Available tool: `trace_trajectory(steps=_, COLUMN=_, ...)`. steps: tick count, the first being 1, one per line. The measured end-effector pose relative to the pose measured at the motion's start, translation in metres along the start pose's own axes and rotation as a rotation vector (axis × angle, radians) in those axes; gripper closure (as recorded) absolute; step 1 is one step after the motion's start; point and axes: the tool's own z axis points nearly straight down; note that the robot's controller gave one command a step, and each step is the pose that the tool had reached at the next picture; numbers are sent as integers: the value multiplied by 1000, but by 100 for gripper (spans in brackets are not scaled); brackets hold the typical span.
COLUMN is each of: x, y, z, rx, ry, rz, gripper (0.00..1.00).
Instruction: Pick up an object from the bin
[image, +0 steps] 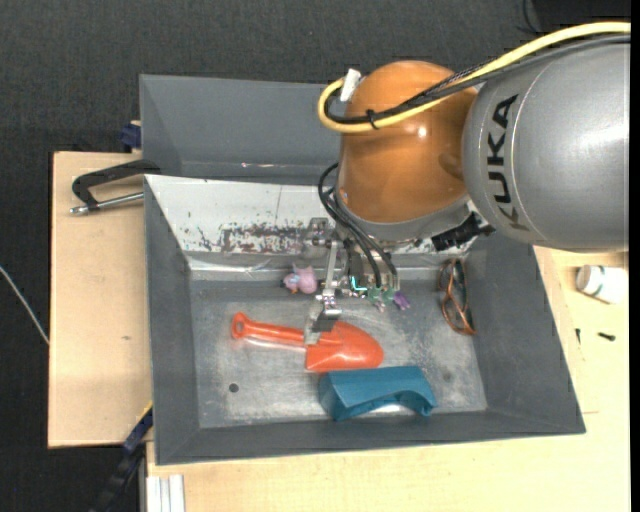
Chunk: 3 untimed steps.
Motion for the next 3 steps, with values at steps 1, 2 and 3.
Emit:
trace_trajectory(steps=1, x=-2, y=-1, z=-4, rx=-1, ry=-8, rz=3, gripper=0)
trace_trajectory(steps=2, x=1, y=-28, z=65, rx=-1, ry=-11, rz=-52, gripper=0)
trace_trajectory(steps=3, x=9, y=-59, z=87, rx=-1, ry=-3, rz=39, gripper=0)
